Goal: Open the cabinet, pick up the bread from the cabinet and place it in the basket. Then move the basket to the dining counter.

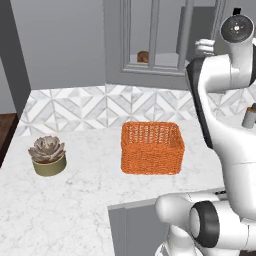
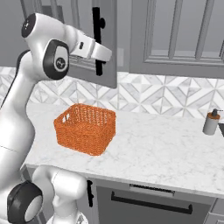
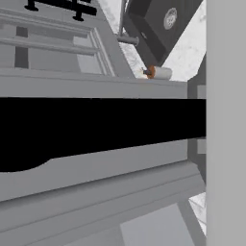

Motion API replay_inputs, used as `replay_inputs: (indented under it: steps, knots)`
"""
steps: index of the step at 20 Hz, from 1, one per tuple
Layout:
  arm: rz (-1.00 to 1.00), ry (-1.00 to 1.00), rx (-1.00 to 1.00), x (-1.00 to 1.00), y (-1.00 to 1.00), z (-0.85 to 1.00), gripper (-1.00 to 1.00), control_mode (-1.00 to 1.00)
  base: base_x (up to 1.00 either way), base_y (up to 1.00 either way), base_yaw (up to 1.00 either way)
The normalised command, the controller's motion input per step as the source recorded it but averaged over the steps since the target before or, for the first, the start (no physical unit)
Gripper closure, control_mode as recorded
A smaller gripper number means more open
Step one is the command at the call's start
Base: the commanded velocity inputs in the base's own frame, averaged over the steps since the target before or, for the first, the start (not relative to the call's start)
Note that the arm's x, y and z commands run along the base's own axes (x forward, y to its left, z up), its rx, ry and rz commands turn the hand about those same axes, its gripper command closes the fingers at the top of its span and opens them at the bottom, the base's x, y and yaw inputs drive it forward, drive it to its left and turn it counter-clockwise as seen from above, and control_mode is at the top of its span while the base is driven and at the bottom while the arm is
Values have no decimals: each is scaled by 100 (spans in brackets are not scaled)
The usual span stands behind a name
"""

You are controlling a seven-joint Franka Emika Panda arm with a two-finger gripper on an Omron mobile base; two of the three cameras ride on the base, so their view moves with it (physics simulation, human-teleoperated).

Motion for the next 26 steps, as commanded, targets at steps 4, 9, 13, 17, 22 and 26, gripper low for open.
replay_inputs:
  steps: [4,9,13,17,22,26]
  knots:
    - [-8,0,0,-100,79,1,100,-100,0,0,0]
    - [-3,0,0,-100,100,-3,100,-100,0,0,0]
    - [0,1,-1,-80,91,-4,100,-100,0,0,0]
    - [0,0,0,-66,78,0,-100,-100,0,0,0]
    - [0,0,0,-9,31,0,-100,-100,0,0,0]
    - [-5,0,-2,-21,26,0,-100,-100,0,0,0]
